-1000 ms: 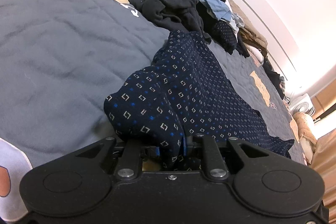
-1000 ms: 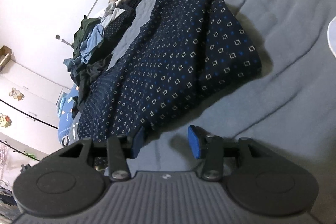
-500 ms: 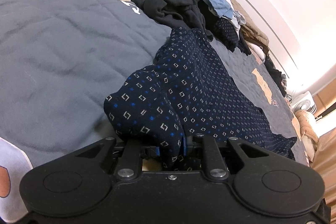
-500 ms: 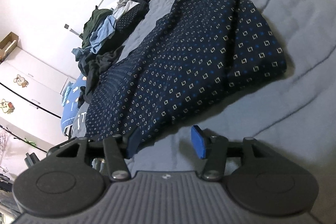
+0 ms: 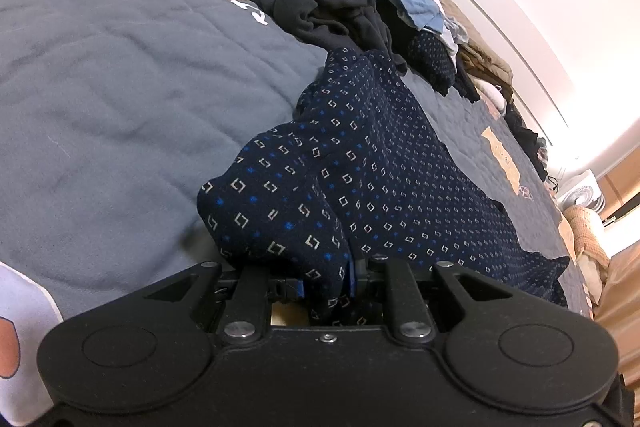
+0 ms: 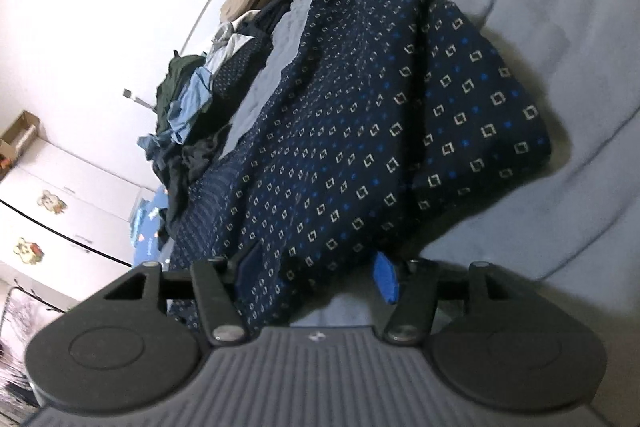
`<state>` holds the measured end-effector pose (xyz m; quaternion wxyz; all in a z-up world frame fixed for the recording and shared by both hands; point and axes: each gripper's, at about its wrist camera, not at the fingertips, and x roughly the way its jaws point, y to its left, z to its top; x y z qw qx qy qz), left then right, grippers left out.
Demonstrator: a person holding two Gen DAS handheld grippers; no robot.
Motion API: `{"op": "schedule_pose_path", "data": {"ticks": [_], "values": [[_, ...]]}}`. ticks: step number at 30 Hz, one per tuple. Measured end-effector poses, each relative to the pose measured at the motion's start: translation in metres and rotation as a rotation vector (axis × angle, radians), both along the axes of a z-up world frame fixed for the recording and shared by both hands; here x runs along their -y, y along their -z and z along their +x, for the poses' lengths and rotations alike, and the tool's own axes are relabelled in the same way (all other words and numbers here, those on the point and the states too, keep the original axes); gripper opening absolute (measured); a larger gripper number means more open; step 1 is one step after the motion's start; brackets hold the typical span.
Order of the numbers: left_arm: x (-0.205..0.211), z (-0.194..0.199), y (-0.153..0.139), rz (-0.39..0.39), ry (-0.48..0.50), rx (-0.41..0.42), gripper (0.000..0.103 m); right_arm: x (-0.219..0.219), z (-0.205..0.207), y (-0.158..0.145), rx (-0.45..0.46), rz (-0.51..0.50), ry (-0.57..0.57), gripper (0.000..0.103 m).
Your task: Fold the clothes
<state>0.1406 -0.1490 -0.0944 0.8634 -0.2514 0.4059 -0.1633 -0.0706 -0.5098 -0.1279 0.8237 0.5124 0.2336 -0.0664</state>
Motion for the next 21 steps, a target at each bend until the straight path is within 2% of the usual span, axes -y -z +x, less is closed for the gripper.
{"op": "schedule_pose_path", "data": {"ticks": [7,13,18,19,21], "values": [[0.001,0.0,0.0,0.002,0.001,0.0,0.018,0.007,0.006,0.008,0.043,0.065,0.07,0.064],[0.0,0.0,0.0,-0.003,-0.001,-0.003,0.018,0.007,0.021,0.008,0.041,-0.007,0.109,0.068],[-0.001,0.001,0.001,-0.017,-0.003,-0.01,0.018,0.023,0.029,0.015,0.063,0.04,0.159,0.067],[-0.002,0.001,0.001,-0.019,-0.004,-0.01,0.018,0.026,0.028,0.016,0.066,0.054,0.164,0.064],[-0.002,0.001,0.0,-0.023,-0.004,-0.003,0.018,0.029,0.025,0.016,0.053,0.054,0.183,0.041]]}}
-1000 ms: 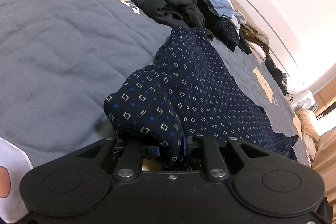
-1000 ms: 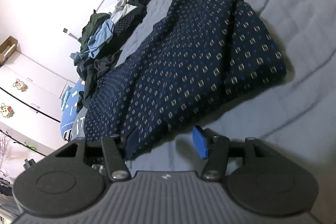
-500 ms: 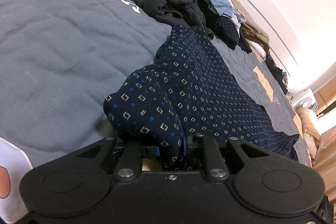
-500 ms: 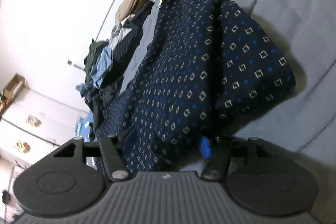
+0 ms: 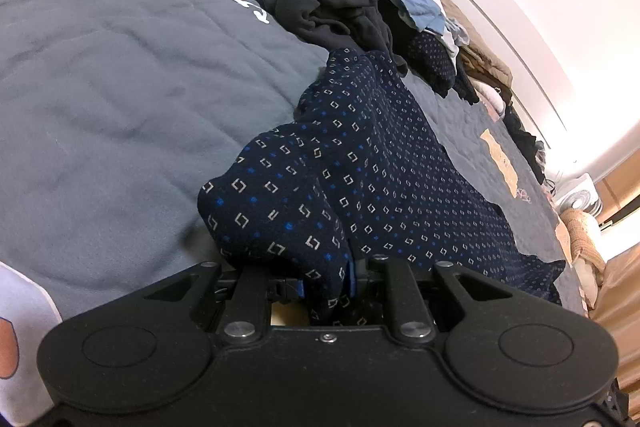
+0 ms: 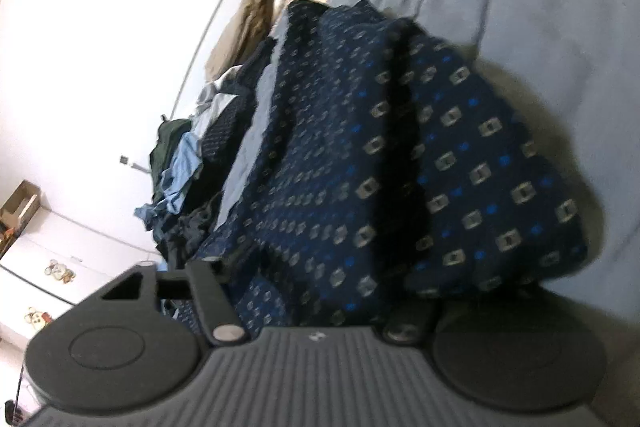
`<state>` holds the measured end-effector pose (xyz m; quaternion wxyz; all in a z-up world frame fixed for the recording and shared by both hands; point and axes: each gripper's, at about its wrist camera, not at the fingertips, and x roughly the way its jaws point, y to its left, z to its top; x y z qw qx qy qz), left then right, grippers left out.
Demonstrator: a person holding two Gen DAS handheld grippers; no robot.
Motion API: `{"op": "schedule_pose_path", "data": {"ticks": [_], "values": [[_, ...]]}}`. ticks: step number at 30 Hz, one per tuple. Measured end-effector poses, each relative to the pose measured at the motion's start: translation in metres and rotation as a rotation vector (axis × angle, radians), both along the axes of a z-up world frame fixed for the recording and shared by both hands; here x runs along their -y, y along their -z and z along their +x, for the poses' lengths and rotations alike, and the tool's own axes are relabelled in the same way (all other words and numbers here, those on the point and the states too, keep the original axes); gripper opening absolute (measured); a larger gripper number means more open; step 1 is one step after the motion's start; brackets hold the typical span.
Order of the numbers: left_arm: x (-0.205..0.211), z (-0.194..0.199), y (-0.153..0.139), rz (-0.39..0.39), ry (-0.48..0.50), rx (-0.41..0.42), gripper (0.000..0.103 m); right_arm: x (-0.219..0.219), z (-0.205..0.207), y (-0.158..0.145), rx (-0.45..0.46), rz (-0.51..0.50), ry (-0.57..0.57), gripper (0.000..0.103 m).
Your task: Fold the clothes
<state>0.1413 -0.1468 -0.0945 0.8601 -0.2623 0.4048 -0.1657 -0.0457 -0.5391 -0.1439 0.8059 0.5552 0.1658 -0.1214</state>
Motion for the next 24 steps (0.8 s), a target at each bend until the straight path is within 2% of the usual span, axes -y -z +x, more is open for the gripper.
{"op": "schedule_pose_path", "data": {"ticks": [1,4,14,24], "values": [[0.0,0.0,-0.001,-0.002,0.0,0.004,0.016,0.001,-0.001,0.0,-0.008,-0.007,0.006,0.023],[-0.003,-0.004,-0.005,-0.016,-0.007,0.014,0.014,0.001,-0.004,0.0,-0.006,0.009,0.013,0.016],[-0.024,-0.025,-0.019,-0.052,-0.025,-0.004,0.012,-0.01,-0.033,-0.022,-0.011,0.034,0.013,0.014],[-0.053,-0.085,-0.029,-0.037,0.0,-0.033,0.012,-0.039,-0.101,-0.034,-0.058,0.015,-0.013,0.013]]}}
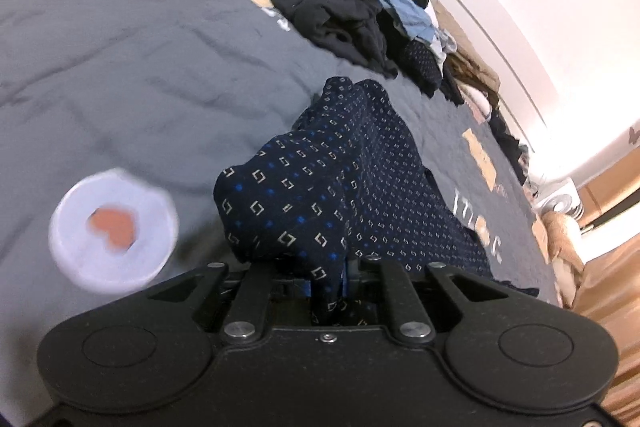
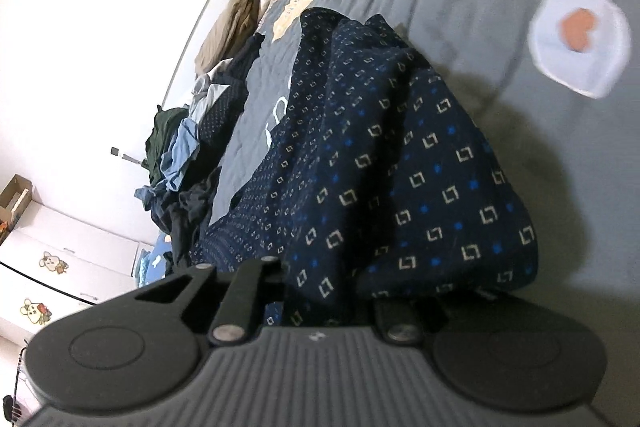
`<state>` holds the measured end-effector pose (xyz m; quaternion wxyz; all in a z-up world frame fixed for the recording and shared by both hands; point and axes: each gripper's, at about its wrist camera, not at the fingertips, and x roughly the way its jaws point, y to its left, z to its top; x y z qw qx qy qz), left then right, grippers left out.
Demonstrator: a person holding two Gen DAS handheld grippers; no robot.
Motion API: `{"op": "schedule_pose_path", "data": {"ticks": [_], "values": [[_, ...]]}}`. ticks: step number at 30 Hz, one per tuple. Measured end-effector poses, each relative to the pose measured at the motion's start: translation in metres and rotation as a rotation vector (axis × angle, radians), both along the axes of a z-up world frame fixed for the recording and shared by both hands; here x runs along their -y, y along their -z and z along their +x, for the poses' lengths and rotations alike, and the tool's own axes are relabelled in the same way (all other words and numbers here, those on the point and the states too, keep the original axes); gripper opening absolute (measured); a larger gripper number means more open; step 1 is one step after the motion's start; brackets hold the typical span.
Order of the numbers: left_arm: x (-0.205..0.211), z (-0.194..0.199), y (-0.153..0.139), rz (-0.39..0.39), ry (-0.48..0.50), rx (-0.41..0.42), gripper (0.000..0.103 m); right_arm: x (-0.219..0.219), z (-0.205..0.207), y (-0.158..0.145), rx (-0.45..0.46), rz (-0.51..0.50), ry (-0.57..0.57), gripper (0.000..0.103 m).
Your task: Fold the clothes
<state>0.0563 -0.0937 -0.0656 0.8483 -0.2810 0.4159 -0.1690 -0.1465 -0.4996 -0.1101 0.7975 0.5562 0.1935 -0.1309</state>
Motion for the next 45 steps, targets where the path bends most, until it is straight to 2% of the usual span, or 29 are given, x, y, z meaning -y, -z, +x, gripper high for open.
{"op": "schedule_pose_path", "data": {"ticks": [9,18,20,21,22,24,27,28,30,33,39,45], "values": [[-0.035,-0.066,0.0,0.031,0.005,-0.005,0.009,-0.028,-0.044,-0.007,-0.045,-0.076,-0.04,0.014],[-0.046,-0.1,-0.002,0.032,0.031,0.016,0.009,-0.039,-0.066,-0.013,-0.065,-0.116,-0.068,0.016],[-0.045,-0.101,-0.001,0.068,0.05,0.011,0.012,-0.039,-0.066,-0.012,-0.096,-0.131,-0.085,0.018],[-0.044,-0.101,-0.001,0.099,0.052,0.013,0.016,-0.04,-0.066,-0.011,-0.112,-0.141,-0.095,0.02],[-0.043,-0.102,-0.002,0.13,0.054,0.015,0.026,-0.04,-0.065,-0.012,-0.134,-0.162,-0.111,0.025],[-0.043,-0.104,-0.005,0.19,0.063,0.03,0.034,-0.044,-0.069,-0.015,-0.171,-0.206,-0.13,0.033],[-0.048,-0.113,-0.014,0.255,0.103,0.074,0.04,-0.051,-0.078,-0.024,-0.221,-0.307,-0.169,0.04],[-0.05,-0.117,-0.018,0.282,0.109,0.094,0.049,-0.054,-0.082,-0.028,-0.237,-0.344,-0.184,0.042],[-0.054,-0.125,-0.028,0.338,0.1,0.148,0.06,-0.058,-0.089,-0.035,-0.262,-0.414,-0.2,0.043],[-0.056,-0.131,-0.042,0.401,0.118,0.223,0.061,-0.06,-0.104,-0.043,-0.283,-0.493,-0.214,0.044],[-0.037,-0.137,-0.053,0.372,0.274,0.267,0.061,-0.059,-0.124,-0.056,-0.335,-0.649,-0.2,0.046],[0.005,-0.158,-0.051,0.257,0.509,0.318,0.061,-0.051,-0.133,-0.066,-0.316,-0.759,-0.167,0.05]]}}
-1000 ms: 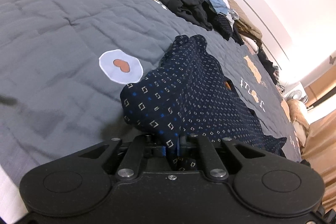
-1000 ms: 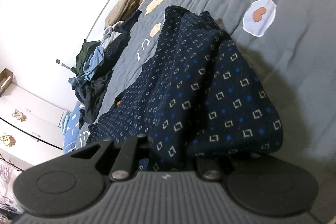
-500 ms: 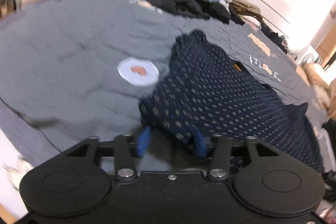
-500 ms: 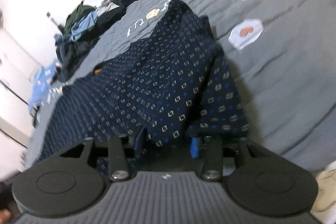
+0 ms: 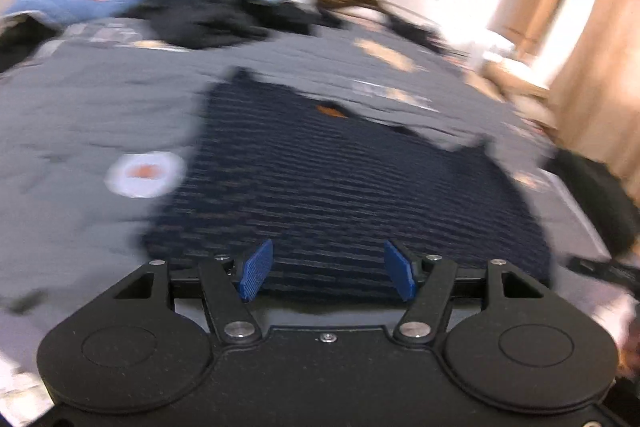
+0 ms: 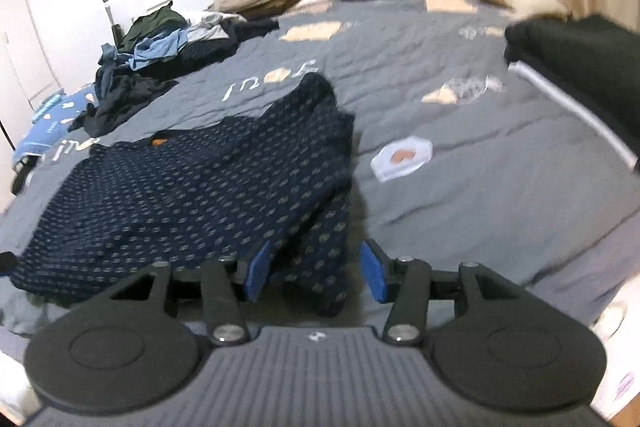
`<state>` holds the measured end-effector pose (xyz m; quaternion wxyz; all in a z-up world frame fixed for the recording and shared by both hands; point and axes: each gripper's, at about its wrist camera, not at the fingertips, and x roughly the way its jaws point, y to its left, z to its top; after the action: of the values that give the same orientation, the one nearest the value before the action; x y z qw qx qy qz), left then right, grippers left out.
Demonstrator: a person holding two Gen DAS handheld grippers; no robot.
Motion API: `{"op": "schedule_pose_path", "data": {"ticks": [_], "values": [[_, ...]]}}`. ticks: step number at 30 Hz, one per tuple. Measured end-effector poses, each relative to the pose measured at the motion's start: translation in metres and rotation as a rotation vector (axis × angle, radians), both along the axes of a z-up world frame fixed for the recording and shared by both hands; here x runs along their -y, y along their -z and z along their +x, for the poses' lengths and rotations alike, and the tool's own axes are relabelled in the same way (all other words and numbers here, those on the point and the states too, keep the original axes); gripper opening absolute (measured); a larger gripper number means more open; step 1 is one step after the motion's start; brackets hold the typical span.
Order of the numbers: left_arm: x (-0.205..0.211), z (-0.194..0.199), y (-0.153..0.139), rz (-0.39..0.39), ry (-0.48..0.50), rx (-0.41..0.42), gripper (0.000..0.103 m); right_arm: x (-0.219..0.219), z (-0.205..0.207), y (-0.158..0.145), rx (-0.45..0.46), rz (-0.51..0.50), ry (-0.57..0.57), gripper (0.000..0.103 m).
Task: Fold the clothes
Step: 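Open both grippers and release the folded shirt, then grasp the shirt edge with the right gripper and lift it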
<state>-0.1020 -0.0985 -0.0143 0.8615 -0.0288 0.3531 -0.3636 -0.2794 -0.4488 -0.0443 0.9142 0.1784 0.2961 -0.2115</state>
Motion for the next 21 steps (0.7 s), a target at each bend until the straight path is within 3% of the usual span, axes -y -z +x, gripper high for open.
{"op": "schedule_pose_path", "data": {"ticks": [4,13,19,21], "values": [[0.026,-0.017,-0.001,-0.027,0.149,0.029,0.061,0.006,-0.001,0.006,0.002,-0.01,-0.029,0.05],[0.058,-0.022,0.008,-0.019,0.2,0.032,0.061,0.01,-0.002,0.019,0.004,0.006,-0.092,0.05],[0.072,-0.029,0.008,-0.011,0.224,0.037,0.062,0.022,0.004,0.033,0.053,0.174,-0.094,0.049],[0.075,-0.029,0.008,-0.007,0.226,0.038,0.062,0.026,0.005,0.038,0.065,0.22,-0.088,0.04]]}}
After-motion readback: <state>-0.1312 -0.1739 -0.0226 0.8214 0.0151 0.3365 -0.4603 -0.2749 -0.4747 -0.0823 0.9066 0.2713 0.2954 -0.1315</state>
